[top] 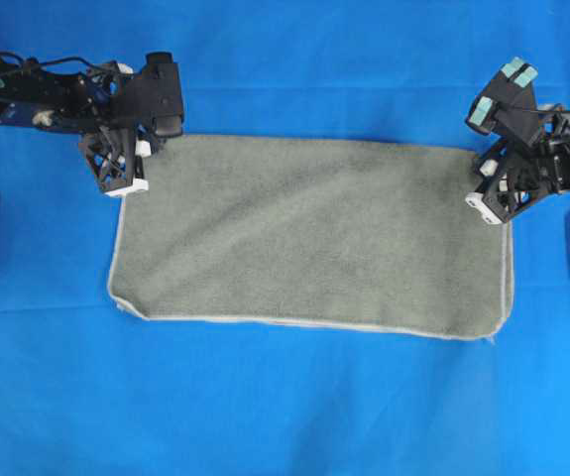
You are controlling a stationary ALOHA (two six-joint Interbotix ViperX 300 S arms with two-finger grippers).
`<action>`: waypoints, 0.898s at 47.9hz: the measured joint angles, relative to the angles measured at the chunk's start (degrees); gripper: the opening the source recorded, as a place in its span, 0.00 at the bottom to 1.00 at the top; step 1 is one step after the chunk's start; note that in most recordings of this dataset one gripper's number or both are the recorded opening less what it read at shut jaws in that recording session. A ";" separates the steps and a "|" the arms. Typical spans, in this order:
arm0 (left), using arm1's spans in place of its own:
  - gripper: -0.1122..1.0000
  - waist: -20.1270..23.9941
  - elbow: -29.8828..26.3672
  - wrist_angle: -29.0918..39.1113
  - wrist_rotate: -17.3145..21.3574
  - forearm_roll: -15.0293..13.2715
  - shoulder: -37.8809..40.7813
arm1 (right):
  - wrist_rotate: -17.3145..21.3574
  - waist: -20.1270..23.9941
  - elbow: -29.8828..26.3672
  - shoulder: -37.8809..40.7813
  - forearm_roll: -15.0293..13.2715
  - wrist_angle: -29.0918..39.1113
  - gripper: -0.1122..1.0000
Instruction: Fold a large towel.
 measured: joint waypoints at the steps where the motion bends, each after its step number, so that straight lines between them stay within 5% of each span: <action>1: 0.12 -0.09 -0.18 0.62 0.00 0.00 0.00 | 0.00 0.00 0.00 0.00 0.00 -0.35 0.14; 10: 0.12 -0.09 -2.55 7.91 -0.35 -0.26 -2.20 | 0.00 0.26 -0.70 -3.16 0.09 0.53 0.14; 23: 0.12 -3.96 -8.96 23.29 -1.32 -0.79 -16.00 | -0.18 10.02 -7.65 -21.01 2.37 17.58 0.14; 31: 0.12 -7.73 -13.27 28.83 -8.53 -0.88 -25.22 | -0.26 18.81 -13.45 -31.20 2.64 26.19 0.14; 43: 0.12 -10.37 -15.73 31.46 -19.69 -0.88 -34.19 | -0.35 26.46 -19.95 -35.95 1.49 25.58 0.14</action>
